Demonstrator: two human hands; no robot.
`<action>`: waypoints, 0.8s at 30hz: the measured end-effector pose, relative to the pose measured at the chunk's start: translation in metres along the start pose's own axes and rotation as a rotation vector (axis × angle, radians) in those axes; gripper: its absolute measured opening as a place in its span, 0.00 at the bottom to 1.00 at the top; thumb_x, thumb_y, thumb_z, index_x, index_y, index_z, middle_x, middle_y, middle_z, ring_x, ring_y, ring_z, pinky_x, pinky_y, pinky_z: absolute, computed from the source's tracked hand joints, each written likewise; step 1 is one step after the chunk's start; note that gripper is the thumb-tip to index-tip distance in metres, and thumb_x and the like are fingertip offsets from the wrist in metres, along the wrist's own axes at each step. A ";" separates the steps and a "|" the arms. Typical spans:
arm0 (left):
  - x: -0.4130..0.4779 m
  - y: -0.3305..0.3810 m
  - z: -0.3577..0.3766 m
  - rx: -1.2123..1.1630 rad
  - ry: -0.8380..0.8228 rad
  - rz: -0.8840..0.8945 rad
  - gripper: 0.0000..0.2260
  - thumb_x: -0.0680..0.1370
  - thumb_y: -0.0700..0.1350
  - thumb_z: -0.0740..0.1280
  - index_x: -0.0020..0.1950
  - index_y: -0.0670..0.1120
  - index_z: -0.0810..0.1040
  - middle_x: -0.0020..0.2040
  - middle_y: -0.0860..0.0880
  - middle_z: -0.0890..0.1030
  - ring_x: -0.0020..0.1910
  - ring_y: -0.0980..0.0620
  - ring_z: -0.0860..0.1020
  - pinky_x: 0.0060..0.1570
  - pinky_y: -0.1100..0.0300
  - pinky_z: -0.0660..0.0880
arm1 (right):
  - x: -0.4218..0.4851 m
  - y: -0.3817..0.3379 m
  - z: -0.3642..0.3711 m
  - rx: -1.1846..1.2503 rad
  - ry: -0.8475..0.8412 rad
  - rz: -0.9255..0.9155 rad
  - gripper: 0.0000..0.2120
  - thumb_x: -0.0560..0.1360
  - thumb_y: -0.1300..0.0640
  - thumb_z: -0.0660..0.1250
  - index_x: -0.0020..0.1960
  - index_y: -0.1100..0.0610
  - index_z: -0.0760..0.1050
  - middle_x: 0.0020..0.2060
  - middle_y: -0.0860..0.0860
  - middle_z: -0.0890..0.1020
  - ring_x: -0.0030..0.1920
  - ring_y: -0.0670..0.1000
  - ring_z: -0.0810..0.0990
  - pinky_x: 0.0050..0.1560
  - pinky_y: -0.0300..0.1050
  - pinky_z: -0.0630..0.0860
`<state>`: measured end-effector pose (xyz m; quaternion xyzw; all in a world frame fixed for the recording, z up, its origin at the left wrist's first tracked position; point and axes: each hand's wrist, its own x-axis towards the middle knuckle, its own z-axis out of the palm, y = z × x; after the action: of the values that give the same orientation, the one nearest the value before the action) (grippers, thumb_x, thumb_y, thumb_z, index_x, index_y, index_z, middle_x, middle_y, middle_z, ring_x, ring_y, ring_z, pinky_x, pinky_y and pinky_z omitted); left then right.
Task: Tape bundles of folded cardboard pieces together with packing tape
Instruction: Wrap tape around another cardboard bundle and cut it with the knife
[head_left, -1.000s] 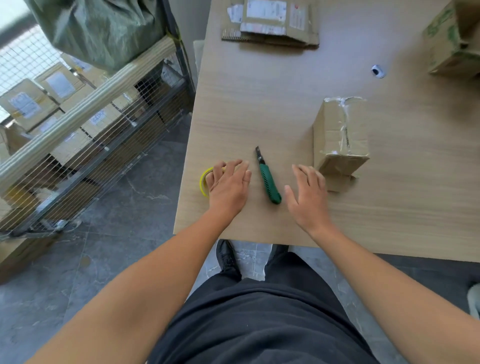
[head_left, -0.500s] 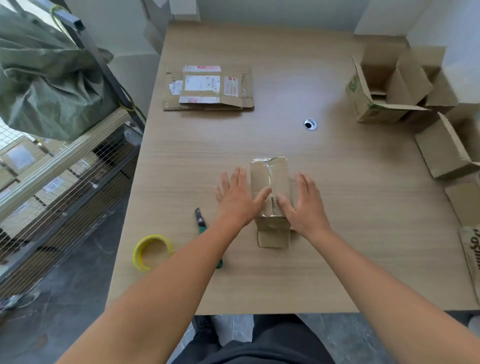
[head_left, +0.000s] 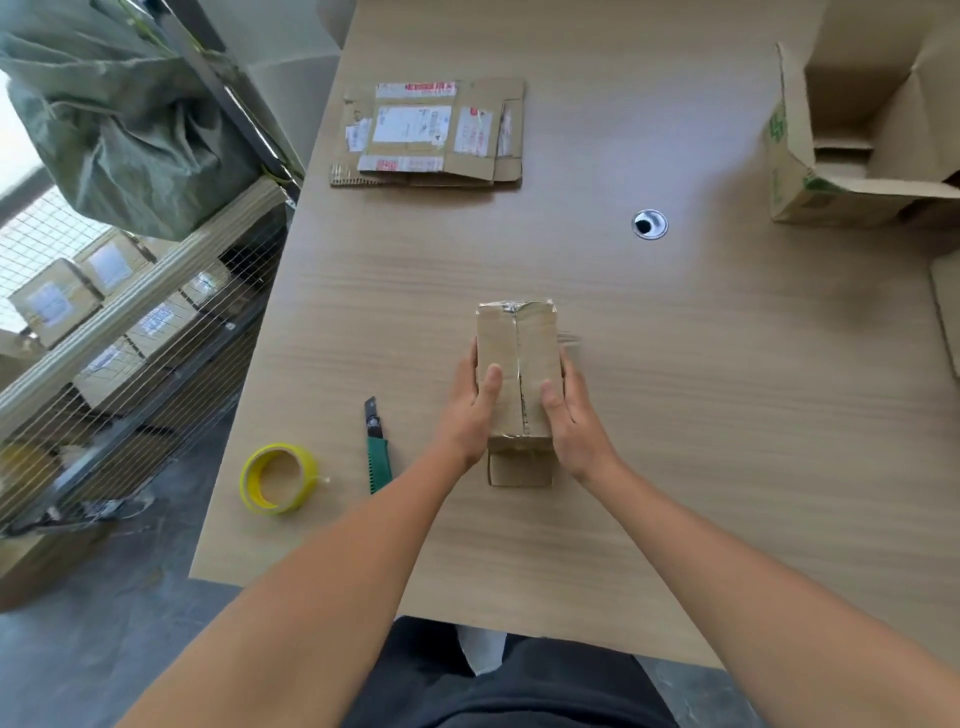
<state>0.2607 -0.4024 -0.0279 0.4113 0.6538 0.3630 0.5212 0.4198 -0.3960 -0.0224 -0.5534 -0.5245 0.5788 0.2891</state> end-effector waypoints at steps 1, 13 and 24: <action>-0.004 0.001 0.003 -0.057 0.002 -0.016 0.39 0.75 0.71 0.59 0.81 0.56 0.54 0.74 0.60 0.65 0.67 0.74 0.67 0.66 0.69 0.67 | -0.003 -0.003 -0.003 0.010 -0.016 0.008 0.30 0.85 0.50 0.58 0.82 0.57 0.52 0.78 0.51 0.63 0.79 0.48 0.61 0.79 0.55 0.59; -0.071 0.040 -0.041 -0.283 -0.297 0.169 0.33 0.73 0.44 0.67 0.75 0.61 0.63 0.76 0.56 0.68 0.75 0.55 0.67 0.71 0.52 0.67 | -0.085 -0.081 -0.007 0.235 0.195 0.053 0.25 0.78 0.34 0.56 0.71 0.42 0.69 0.64 0.40 0.79 0.67 0.44 0.75 0.65 0.52 0.72; -0.143 0.016 -0.082 -0.161 -0.119 -0.120 0.34 0.65 0.70 0.73 0.60 0.52 0.66 0.56 0.50 0.77 0.54 0.52 0.79 0.45 0.55 0.79 | -0.175 -0.058 0.078 0.176 0.377 0.143 0.29 0.70 0.30 0.65 0.61 0.50 0.68 0.52 0.45 0.79 0.48 0.39 0.81 0.43 0.43 0.71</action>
<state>0.2001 -0.5306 0.0568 0.3491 0.6140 0.3574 0.6111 0.3707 -0.5618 0.0782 -0.6603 -0.3682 0.5277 0.3873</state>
